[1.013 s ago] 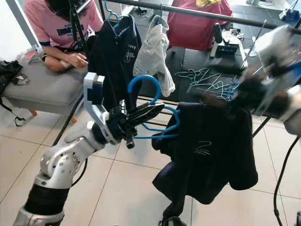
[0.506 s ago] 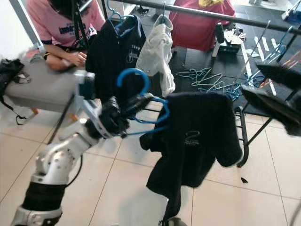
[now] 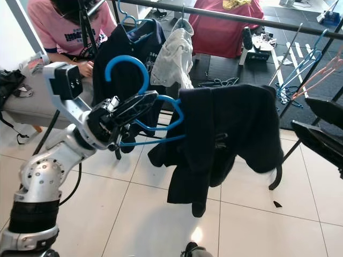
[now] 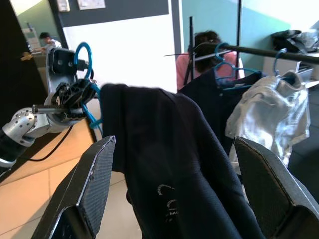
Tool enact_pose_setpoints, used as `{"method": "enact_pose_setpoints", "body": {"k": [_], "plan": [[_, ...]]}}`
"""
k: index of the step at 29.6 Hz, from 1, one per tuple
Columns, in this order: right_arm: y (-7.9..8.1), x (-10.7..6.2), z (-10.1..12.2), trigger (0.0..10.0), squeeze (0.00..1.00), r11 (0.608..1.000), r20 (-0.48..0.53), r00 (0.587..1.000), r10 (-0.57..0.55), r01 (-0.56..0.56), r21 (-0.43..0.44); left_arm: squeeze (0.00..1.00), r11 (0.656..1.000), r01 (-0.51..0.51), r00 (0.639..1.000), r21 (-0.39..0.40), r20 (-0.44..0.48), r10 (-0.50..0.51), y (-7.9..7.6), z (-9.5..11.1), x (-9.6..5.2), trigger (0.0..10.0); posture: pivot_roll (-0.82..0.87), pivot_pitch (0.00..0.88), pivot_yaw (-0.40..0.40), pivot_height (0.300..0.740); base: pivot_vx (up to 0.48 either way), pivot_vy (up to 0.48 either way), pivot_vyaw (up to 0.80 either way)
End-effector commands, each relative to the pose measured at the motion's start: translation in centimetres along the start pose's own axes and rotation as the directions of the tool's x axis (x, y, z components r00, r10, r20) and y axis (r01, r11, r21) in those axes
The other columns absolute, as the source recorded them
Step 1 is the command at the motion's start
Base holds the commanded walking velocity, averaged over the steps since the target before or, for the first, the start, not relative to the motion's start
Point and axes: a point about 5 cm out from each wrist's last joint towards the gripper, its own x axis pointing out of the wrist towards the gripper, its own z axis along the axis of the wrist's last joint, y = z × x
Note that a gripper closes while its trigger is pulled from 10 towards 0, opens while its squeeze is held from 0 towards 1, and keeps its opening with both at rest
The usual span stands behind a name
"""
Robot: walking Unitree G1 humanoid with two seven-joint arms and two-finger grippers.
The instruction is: Hang hanger
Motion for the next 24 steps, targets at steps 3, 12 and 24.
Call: {"method": "enact_pose_setpoints", "body": {"k": [3,12,24], "plan": [[0.3,0.5,-0.4,10.0,0.00,1.000,-0.014,1.000,0.013,-0.013,-0.012,0.00,0.996,0.083,0.996,0.017,0.029,-0.083,-1.0,1.4,0.3,2.0,-0.10,0.190,-0.022,0.740,0.000,0.000,0.00],[0.6,1.4,-2.8,10.0,0.00,1.000,-0.181,0.984,0.002,-0.004,-0.009,0.00,0.997,0.072,0.994,0.019,0.077,-0.073,-0.8,2.4,0.8,9.3,-0.10,0.193,-0.021,0.740,0.000,0.000,0.00],[0.0,2.8,-4.0,0.0,0.00,0.998,-0.154,0.987,-0.053,0.050,-0.025,0.00,0.999,0.041,0.993,0.023,0.112,-0.043,-0.4,3.3,0.8,10.0,-0.10,0.194,-0.020,0.740,0.000,0.000,0.00]]}}
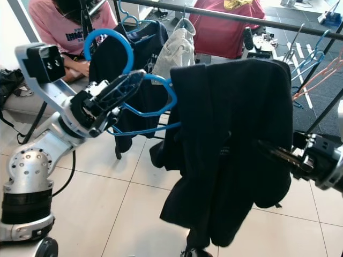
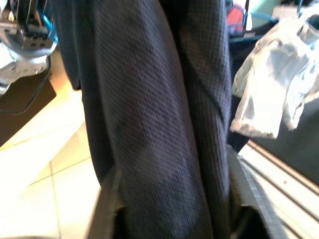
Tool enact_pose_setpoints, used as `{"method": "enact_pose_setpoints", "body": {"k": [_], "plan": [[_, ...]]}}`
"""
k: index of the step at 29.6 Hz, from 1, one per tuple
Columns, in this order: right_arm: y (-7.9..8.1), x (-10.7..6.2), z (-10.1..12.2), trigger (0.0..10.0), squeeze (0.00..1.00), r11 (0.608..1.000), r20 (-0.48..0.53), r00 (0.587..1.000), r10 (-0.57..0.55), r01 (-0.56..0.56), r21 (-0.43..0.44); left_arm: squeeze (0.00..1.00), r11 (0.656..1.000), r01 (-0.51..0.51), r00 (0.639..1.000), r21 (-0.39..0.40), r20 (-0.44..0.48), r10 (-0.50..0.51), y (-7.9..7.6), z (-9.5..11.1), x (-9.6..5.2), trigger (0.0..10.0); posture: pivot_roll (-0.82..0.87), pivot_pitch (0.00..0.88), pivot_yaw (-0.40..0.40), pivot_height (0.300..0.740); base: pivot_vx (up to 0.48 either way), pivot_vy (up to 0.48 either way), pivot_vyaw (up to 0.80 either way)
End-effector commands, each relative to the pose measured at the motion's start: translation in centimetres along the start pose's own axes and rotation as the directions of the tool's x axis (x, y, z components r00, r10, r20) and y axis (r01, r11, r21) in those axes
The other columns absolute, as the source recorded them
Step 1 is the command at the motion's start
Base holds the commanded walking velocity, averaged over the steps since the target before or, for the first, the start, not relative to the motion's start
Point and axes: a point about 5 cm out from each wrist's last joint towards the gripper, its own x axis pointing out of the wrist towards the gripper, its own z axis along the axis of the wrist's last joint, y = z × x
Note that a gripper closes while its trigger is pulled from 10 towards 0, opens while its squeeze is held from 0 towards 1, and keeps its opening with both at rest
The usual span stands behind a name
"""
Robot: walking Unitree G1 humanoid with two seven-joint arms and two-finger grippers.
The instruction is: Hang hanger
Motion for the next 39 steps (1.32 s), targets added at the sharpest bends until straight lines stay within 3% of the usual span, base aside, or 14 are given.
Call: {"method": "enact_pose_setpoints", "body": {"k": [1,22,24,26,27,29,31,33,34,35,36,37,38,39], "plan": [[-0.4,0.1,0.3,0.0,0.00,0.999,0.039,0.999,-0.033,0.034,-0.021,0.00,1.000,0.004,1.000,0.017,0.015,-0.004,0.0,0.5,-0.1,10.0,-0.10,0.194,-0.020,0.740,0.000,0.000,0.00],[-4.6,-1.0,5.2,0.0,0.00,0.936,0.358,0.875,-0.327,0.351,-0.003,0.00,0.974,-0.156,0.917,0.166,-0.343,0.205,2.3,-3.6,-5.1,10.0,-0.10,0.196,-0.028,0.740,0.000,0.000,0.00],[-5.3,-1.5,5.7,0.0,0.00,0.913,0.402,0.832,-0.383,0.406,0.031,0.00,0.961,-0.167,0.869,0.221,-0.428,0.249,2.8,-4.4,-6.0,10.0,-0.10,0.196,-0.028,0.740,0.000,0.000,0.00],[-6.6,-2.7,5.9,0.0,0.00,0.868,0.456,0.750,-0.479,0.482,0.118,0.00,0.922,-0.155,0.687,0.355,-0.631,0.359,3.7,-6.7,-8.8,10.0,-0.10,0.196,-0.028,0.740,0.000,0.000,0.00],[-6.6,-2.7,5.9,0.0,0.00,0.868,0.456,0.750,-0.479,0.482,0.118,0.00,0.922,-0.155,0.687,0.355,-0.631,0.359,3.7,-6.7,-8.8,10.0,-0.10,0.196,-0.028,0.740,0.000,0.000,0.00],[-7.5,-3.4,3.7,0.0,0.00,0.821,0.382,0.733,-0.563,0.549,0.157,0.00,0.884,-0.135,0.510,0.447,-0.734,0.449,4.1,-8.3,-11.7,10.0,-0.10,0.187,-0.030,0.740,0.000,0.000,0.00],[-7.5,-3.4,3.7,0.0,0.00,0.821,0.382,0.733,-0.563,0.549,0.157,0.00,0.884,-0.135,0.510,0.447,-0.734,0.449,4.1,-8.3,-11.7,10.0,-0.10,0.187,-0.030,0.740,0.000,0.000,0.00],[-7.7,-3.5,2.6,0.0,0.00,0.805,0.330,0.738,-0.588,0.573,0.153,0.00,0.868,-0.144,0.462,0.474,-0.744,0.483,4.2,-8.6,-12.5,10.0,-0.10,0.187,-0.030,0.740,0.000,0.000,0.00],[-7.6,-3.5,0.4,0.0,0.00,0.781,0.260,0.736,-0.625,0.592,0.200,0.00,0.814,-0.189,0.396,0.548,-0.716,0.574,4.7,-8.9,-13.3,10.0,-0.09,0.179,-0.030,0.740,0.000,0.000,0.00],[-7.2,-3.2,-1.7,5.9,0.00,0.764,0.186,0.743,-0.643,0.603,0.230,0.00,0.748,-0.234,0.337,0.621,-0.670,0.662,5.3,-9.0,-13.8,10.0,-0.09,0.179,-0.030,0.740,0.000,0.000,0.00],[-7.2,-3.2,-1.7,5.9,0.00,0.764,0.186,0.743,-0.643,0.603,0.230,0.00,0.748,-0.234,0.337,0.621,-0.670,0.662,5.3,-9.0,-13.8,10.0,-0.09,0.179,-0.030,0.740,0.000,0.000,0.00],[-6.1,-2.3,-4.5,10.0,0.00,0.755,0.089,0.764,-0.640,0.603,0.257,0.00,0.668,-0.296,0.293,0.682,-0.601,0.743,5.5,-9.2,-14.1,10.0,-0.09,0.172,-0.031,0.740,0.000,0.000,0.00],[-4.6,-1.2,-7.3,10.0,0.00,0.736,0.002,0.773,-0.635,0.604,0.307,0.00,0.571,-0.375,0.237,0.730,-0.520,0.821,5.4,-9.5,-14.5,10.0,-0.09,0.167,-0.031,0.740,0.000,0.000,0.00],[-4.6,-1.2,-7.3,10.0,0.00,0.736,0.002,0.773,-0.635,0.604,0.307,0.00,0.571,-0.375,0.237,0.730,-0.520,0.821,5.4,-9.5,-14.5,10.0,-0.09,0.167,-0.031,0.740,0.000,0.000,0.00]]}}
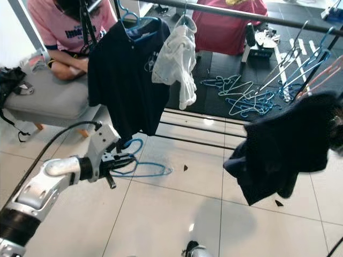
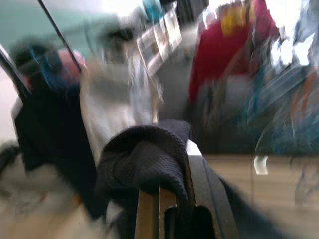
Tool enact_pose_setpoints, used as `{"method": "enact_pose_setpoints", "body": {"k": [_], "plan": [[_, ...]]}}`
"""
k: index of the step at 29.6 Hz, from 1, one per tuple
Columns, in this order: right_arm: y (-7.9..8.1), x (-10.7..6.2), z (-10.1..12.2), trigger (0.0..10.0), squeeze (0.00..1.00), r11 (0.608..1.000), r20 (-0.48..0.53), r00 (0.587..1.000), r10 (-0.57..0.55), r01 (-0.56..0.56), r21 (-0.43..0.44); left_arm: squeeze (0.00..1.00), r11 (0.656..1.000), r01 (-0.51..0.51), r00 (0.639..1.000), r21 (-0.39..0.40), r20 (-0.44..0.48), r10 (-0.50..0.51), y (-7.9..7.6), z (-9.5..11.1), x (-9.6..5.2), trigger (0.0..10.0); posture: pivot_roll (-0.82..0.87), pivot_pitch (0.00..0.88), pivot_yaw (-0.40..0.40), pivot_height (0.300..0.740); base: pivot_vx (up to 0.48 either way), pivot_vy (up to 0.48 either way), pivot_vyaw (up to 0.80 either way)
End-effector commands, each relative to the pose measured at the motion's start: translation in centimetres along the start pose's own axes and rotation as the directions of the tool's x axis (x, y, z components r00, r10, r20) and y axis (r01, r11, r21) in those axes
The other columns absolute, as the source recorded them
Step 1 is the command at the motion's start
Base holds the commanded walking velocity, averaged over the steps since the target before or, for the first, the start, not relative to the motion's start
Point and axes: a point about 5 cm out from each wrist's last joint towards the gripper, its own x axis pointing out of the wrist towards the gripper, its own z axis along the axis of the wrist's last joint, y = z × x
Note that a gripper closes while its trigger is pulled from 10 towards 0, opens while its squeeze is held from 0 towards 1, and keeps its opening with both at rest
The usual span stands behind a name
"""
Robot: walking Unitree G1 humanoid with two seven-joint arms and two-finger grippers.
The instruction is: Hang hanger
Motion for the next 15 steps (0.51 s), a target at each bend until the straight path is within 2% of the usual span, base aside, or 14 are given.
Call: {"method": "enact_pose_setpoints", "body": {"k": [1,2,3,4,6,7,9,10,11,13,14,15], "plan": [[1.6,-0.1,-2.6,10.0,0.00,1.000,-0.090,0.996,0.001,-0.002,-0.013,0.00,0.985,-0.152,0.988,-0.084,-0.036,0.149,-0.8,-1.0,-0.1,10.0,-0.09,0.160,-0.030,0.740,0.000,0.000,0.77],[1.6,-0.1,-2.6,10.0,0.00,1.000,-0.090,0.996,0.001,-0.002,-0.013,0.00,0.985,-0.152,0.988,-0.084,-0.036,0.149,-0.8,-1.0,-0.1,10.0,-0.09,0.160,-0.030,0.740,0.000,0.000,0.77],[3.7,-0.7,-6.0,10.0,0.00,0.999,-0.165,0.986,0.022,-0.017,0.032,0.00,0.929,-0.268,0.963,-0.257,-0.032,0.268,-2.2,-1.6,-0.9,10.0,-0.07,0.159,-0.035,0.740,0.000,0.000,0.77],[5.6,-1.6,-8.6,10.0,0.00,0.997,-0.227,0.973,0.041,-0.025,0.072,0.00,0.866,-0.323,0.944,-0.380,-0.064,0.324,-4.0,-2.5,-2.1,10.0,-0.06,0.163,-0.037,0.740,0.000,0.000,0.78],[5.6,-1.6,-8.6,10.0,0.00,0.997,-0.227,0.973,0.041,-0.025,0.072,0.00,0.866,-0.323,0.944,-0.380,-0.064,0.324,-4.0,-2.5,-2.1,10.0,-0.06,0.163,-0.037,0.740,0.000,0.000,0.78],[7.4,-2.8,-10.0,10.0,0.00,0.997,-0.293,0.954,0.068,-0.071,0.002,0.00,0.833,-0.343,0.935,-0.435,-0.069,0.349,-5.6,-2.9,-3.6,10.0,-0.05,0.164,-0.045,0.740,0.000,0.000,0.79],[7.4,-2.8,-10.0,10.0,0.00,0.997,-0.293,0.954,0.068,-0.071,0.002,0.00,0.833,-0.343,0.935,-0.435,-0.069,0.349,-5.6,-2.9,-3.6,10.0,-0.05,0.164,-0.045,0.740,0.000,0.000,0.79],[8.1,-3.8,-10.2,10.0,0.00,0.998,-0.299,0.953,0.047,-0.054,-0.016,0.00,0.806,-0.368,0.922,-0.463,-0.066,0.382,-6.3,-3.3,-4.7,10.0,-0.05,0.167,-0.053,0.740,0.000,0.000,0.79],[8.0,-4.9,-10.4,10.0,0.00,0.999,-0.308,0.951,0.001,-0.016,-0.046,0.00,0.791,-0.387,0.911,-0.473,-0.067,0.406,-6.5,-3.7,-5.3,10.0,-0.05,0.167,-0.057,0.740,0.000,0.000,0.79],[8.0,-4.9,-10.4,10.0,0.00,0.999,-0.308,0.951,0.001,-0.016,-0.046,0.00,0.791,-0.387,0.911,-0.473,-0.067,0.406,-6.5,-3.7,-5.3,10.0,-0.05,0.167,-0.057,0.740,0.000,0.000,0.79],[7.2,-5.6,-10.2,10.0,0.00,0.993,-0.251,0.961,-0.113,0.098,-0.070,0.00,0.829,-0.386,0.901,-0.405,0.027,0.433,-6.7,-3.0,-4.3,10.0,-0.04,0.169,-0.066,0.740,0.000,0.000,0.79],[7.2,-5.6,-10.2,10.0,0.00,0.993,-0.251,0.961,-0.113,0.098,-0.070,0.00,0.829,-0.386,0.901,-0.405,0.027,0.433,-6.7,-3.0,-4.3,10.0,-0.04,0.169,-0.066,0.740,0.000,0.000,0.79]]}}
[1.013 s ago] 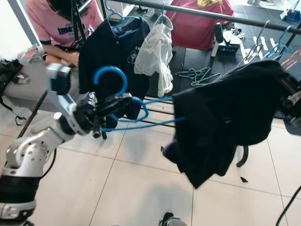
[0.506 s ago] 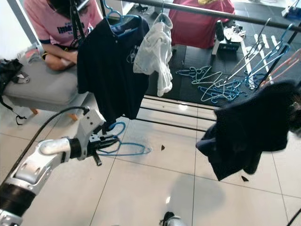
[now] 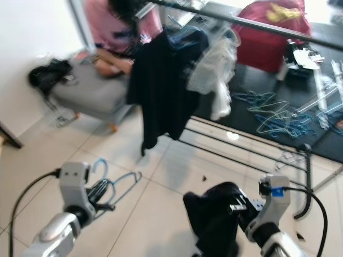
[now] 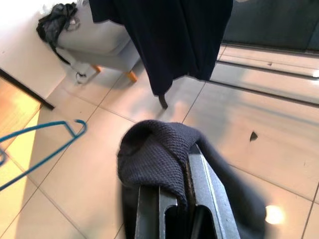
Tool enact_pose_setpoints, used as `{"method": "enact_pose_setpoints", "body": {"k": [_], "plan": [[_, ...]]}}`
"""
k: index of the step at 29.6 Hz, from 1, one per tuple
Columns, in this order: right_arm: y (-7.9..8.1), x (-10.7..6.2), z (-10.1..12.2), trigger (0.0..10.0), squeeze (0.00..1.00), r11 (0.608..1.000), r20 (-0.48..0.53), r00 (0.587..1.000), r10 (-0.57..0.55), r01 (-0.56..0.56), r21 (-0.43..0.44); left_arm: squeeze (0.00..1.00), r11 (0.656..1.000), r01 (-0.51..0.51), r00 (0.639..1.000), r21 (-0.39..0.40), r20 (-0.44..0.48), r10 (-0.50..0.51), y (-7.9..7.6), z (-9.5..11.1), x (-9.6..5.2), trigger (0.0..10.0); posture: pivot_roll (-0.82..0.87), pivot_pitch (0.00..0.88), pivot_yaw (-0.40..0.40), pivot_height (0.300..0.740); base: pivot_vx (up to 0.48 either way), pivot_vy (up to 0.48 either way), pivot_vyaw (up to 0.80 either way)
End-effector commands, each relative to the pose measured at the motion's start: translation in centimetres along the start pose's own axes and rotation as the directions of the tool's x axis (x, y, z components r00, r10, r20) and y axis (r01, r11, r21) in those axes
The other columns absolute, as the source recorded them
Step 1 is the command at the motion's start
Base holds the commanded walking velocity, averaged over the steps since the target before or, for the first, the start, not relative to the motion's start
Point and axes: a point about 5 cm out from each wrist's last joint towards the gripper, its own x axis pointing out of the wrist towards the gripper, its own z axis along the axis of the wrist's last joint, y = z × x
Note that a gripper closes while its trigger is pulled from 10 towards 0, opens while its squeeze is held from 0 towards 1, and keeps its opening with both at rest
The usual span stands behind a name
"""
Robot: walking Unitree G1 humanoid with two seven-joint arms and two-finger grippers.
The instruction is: Hang hanger
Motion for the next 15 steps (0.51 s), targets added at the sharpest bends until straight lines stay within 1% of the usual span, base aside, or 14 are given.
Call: {"method": "enact_pose_setpoints", "body": {"k": [1,2,3,4,5,7,8,9,10,11,12,13,14,15], "plan": [[-0.7,0.2,0.9,10.0,0.00,0.996,0.093,0.992,-0.090,0.092,-0.017,0.00,0.998,0.036,0.996,0.056,0.080,-0.040,-1.8,0.6,1.2,10.0,-0.03,0.170,-0.068,0.740,0.000,0.000,0.79],[-0.7,0.2,0.9,10.0,0.00,0.996,0.093,0.992,-0.090,0.092,-0.017,0.00,0.998,0.036,0.996,0.056,0.080,-0.040,-1.8,0.6,1.2,10.0,-0.03,0.170,-0.068,0.740,0.000,0.000,0.79],[-0.7,0.9,1.2,10.0,0.00,0.994,0.117,0.987,-0.107,0.110,-0.021,0.00,0.996,0.045,0.993,0.081,0.106,-0.053,-2.4,0.9,1.7,10.0,-0.03,0.167,-0.070,0.740,0.000,0.000,0.79],[-0.7,0.9,1.2,10.0,0.00,0.994,0.117,0.987,-0.107,0.110,-0.021,0.00,0.996,0.045,0.993,0.081,0.106,-0.053,-2.4,0.9,1.7,10.0,-0.03,0.167,-0.070,0.740,0.000,0.000,0.79],[-0.4,1.4,1.4,10.0,0.00,0.994,0.125,0.987,-0.097,0.104,-0.043,0.00,0.994,0.067,0.991,0.091,0.113,-0.077,-2.8,1.0,1.8,10.0,-0.03,0.167,-0.068,0.740,0.000,0.000,0.79],[-0.1,1.6,1.3,10.0,0.00,0.993,0.128,0.987,-0.099,0.107,-0.059,0.00,0.994,0.077,0.991,0.075,0.107,-0.084,-3.2,1.1,1.9,10.0,-0.03,0.166,-0.066,0.740,0.000,0.000,0.79],[-0.7,1.6,1.5,10.0,0.00,0.989,0.143,0.980,-0.139,0.145,-0.036,0.00,0.995,0.090,0.990,0.047,0.102,-0.095,-3.4,1.2,2.1,10.0,-0.02,0.164,-0.066,0.740,0.000,0.000,0.79],[-1.5,1.4,1.5,10.0,0.00,0.983,0.157,0.970,-0.185,0.185,0.012,0.00,0.994,0.111,0.989,0.019,0.098,-0.112,-3.7,1.3,2.2,10.0,-0.02,0.162,-0.054,0.740,0.000,0.000,0.79],[-1.5,1.4,1.5,10.0,0.00,0.983,0.157,0.970,-0.185,0.185,0.012,0.00,0.994,0.111,0.989,0.019,0.098,-0.112,-3.7,1.3,2.2,10.0,-0.02,0.162,-0.054,0.740,0.000,0.000,0.79],[-2.4,1.1,1.4,10.0,0.00,0.972,0.166,0.958,-0.235,0.232,0.034,0.00,0.992,0.130,0.987,-0.009,0.095,-0.128,-3.9,1.4,2.2,10.0,-0.02,0.161,-0.051,0.740,0.000,0.000,0.79],[-2.4,1.1,1.4,10.0,0.00,0.972,0.166,0.958,-0.235,0.232,0.034,0.00,0.992,0.130,0.987,-0.009,0.095,-0.128,-3.9,1.4,2.2,10.0,-0.02,0.161,-0.051,0.740,0.000,0.000,0.79],[-3.9,0.6,0.9,10.0,0.00,0.956,0.155,0.943,-0.294,0.289,0.052,0.00,0.989,0.139,0.987,-0.049,0.088,-0.135,-3.7,1.6,2.3,10.0,-0.02,0.160,-0.052,0.740,0.000,0.000,0.79],[-3.9,0.6,0.9,10.0,0.00,0.956,0.155,0.943,-0.294,0.289,0.052,0.00,0.989,0.139,0.987,-0.049,0.088,-0.135,-3.7,1.6,2.3,10.0,-0.02,0.160,-0.052,0.740,0.000,0.000,0.79],[-5.5,-0.1,-0.3,10.0,0.00,0.938,0.118,0.931,-0.346,0.345,0.030,0.00,0.996,0.089,0.993,-0.004,0.072,-0.088,-2.2,1.3,2.5,10.0,-0.02,0.163,-0.048,0.740,0.000,0.000,0.79]]}}
